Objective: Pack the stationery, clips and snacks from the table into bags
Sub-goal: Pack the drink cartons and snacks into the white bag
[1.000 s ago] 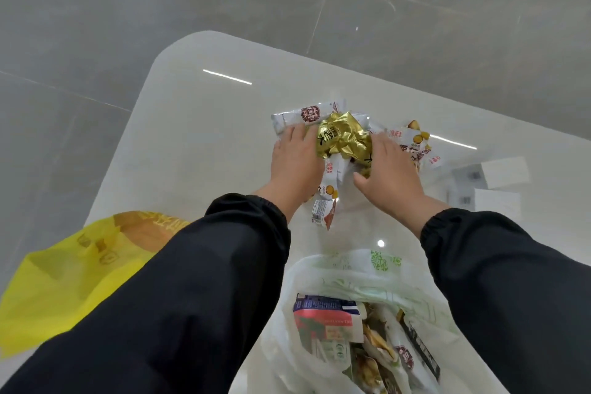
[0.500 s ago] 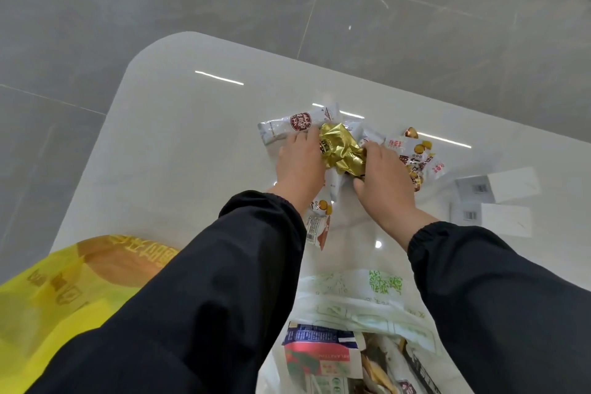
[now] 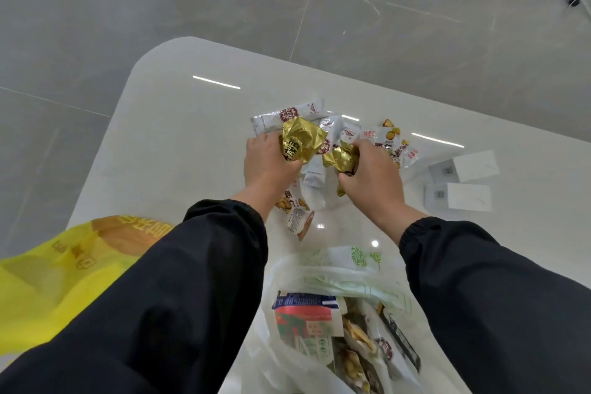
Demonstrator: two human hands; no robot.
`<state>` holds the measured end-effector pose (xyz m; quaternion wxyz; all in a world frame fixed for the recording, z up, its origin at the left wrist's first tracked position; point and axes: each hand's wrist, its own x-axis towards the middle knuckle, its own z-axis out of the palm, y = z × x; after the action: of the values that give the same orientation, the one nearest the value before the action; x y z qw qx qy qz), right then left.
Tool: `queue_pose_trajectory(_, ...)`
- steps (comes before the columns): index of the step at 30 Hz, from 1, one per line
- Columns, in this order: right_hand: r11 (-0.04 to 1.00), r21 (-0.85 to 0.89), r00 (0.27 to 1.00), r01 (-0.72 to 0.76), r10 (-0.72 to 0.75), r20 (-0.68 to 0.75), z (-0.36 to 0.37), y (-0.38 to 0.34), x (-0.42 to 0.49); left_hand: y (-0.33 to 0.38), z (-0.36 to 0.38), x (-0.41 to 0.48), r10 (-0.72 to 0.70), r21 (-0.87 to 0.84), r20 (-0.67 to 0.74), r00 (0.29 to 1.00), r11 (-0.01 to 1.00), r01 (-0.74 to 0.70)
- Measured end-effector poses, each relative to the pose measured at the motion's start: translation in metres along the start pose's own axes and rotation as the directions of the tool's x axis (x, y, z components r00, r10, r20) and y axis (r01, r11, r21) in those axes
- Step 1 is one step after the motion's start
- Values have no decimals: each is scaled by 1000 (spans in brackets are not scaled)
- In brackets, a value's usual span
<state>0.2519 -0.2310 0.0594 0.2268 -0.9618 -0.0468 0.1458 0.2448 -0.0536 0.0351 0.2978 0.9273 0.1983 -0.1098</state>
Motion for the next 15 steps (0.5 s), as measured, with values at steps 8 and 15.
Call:
queue_pose_trajectory(8,999,51,1000,9,-9,-10,-34,1,-55,23,-18,-73,-10,6,-3,1000,1000,10)
queue_pose_trajectory(15,992,124,999,15,-9,-52,-61,28,-117,47,-17,-141,126,25,-99,987,992,-124)
